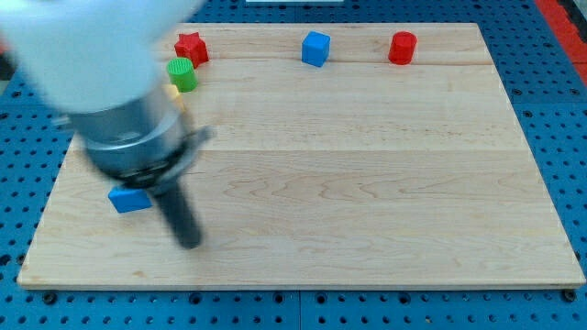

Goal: Move the blue cube above the red star

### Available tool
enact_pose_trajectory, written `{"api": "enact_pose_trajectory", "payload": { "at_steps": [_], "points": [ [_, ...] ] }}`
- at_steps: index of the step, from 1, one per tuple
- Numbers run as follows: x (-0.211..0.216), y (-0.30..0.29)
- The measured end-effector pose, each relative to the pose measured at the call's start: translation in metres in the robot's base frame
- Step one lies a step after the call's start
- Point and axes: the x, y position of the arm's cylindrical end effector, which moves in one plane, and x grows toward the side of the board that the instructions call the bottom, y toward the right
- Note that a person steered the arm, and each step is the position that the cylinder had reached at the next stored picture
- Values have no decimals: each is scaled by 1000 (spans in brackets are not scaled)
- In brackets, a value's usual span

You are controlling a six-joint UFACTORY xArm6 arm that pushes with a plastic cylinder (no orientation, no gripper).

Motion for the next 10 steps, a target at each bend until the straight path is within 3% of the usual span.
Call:
{"api": "enact_pose_trajectory", "payload": {
  "at_steps": [2,3,4,7,10],
  "points": [
    [-192,108],
    [-252,174],
    [-298,153],
    [-350,29],
    [-339,8]
  ]
}}
